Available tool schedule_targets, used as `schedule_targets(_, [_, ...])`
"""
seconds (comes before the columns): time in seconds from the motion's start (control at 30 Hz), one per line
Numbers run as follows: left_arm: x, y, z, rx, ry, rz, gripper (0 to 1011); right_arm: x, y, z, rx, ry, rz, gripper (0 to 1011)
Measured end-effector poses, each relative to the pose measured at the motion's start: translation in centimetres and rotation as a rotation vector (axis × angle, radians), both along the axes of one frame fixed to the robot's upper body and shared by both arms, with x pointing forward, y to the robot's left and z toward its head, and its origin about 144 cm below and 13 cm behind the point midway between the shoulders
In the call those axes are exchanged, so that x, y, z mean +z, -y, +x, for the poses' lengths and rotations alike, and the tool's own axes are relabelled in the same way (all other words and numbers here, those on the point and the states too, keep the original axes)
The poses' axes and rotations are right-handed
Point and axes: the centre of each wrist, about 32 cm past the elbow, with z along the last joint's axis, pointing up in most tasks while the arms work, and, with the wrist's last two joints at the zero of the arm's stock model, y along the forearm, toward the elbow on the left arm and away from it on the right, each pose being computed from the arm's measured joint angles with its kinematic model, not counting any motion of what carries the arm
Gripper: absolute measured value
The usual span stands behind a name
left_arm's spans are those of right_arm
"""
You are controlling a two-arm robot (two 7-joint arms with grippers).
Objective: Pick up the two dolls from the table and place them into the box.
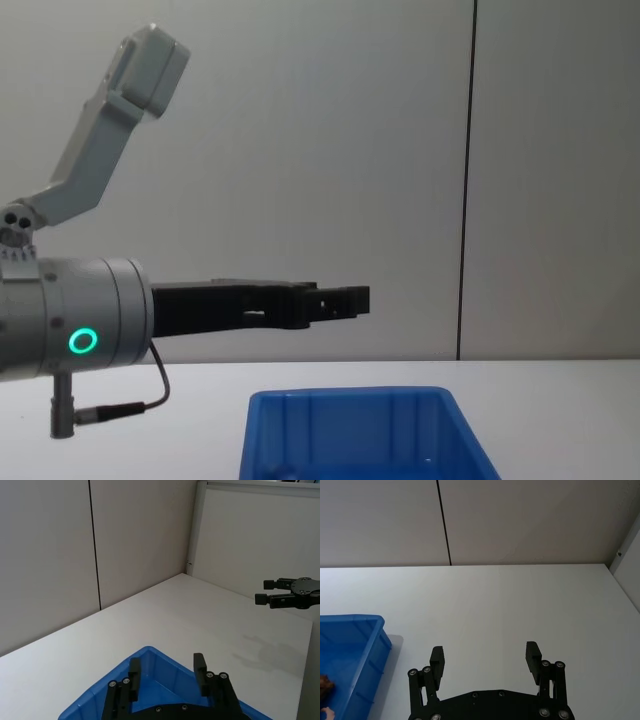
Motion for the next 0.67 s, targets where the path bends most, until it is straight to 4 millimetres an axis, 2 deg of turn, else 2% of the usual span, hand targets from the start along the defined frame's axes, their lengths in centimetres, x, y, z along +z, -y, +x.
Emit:
schedule_targets(0.07, [0.0, 0.0, 0.0, 0.0, 0.002, 0.0, 701, 0.0, 0.0, 0.0, 0.0, 0.0, 0.0, 1001])
schedule_targets(0.1, [0.0, 0.0, 0.0, 0.002, 0.004, -0.001, 701, 0.0, 0.0, 0.0, 0.0, 0.0, 0.0, 1001])
schedule_targets(0.2, [0.0, 0.0, -0.01, 0.012, 0.015, -0.002, 830, 0.0, 0.0, 0.0, 0.0, 0.0, 0.0, 1001])
schedule_targets(0.4, [0.06, 0.05, -0.19, 0.061, 0.06, -0.006, 956, 0.0, 0.0, 0.0, 0.0, 0.0, 0.0, 1001])
schedule_targets(0.43, [0.09, 0.06, -0.26, 0.078, 0.076, -0.007, 1001, 0.0, 0.0, 0.0, 0.0, 0.0, 0.0, 1001])
schedule_targets(0.67, [0.3, 0.15, -0.48, 0.154, 0.139, -0.012, 1001, 0.0, 0.0, 0.0, 0.0, 0.0, 0.0, 1001])
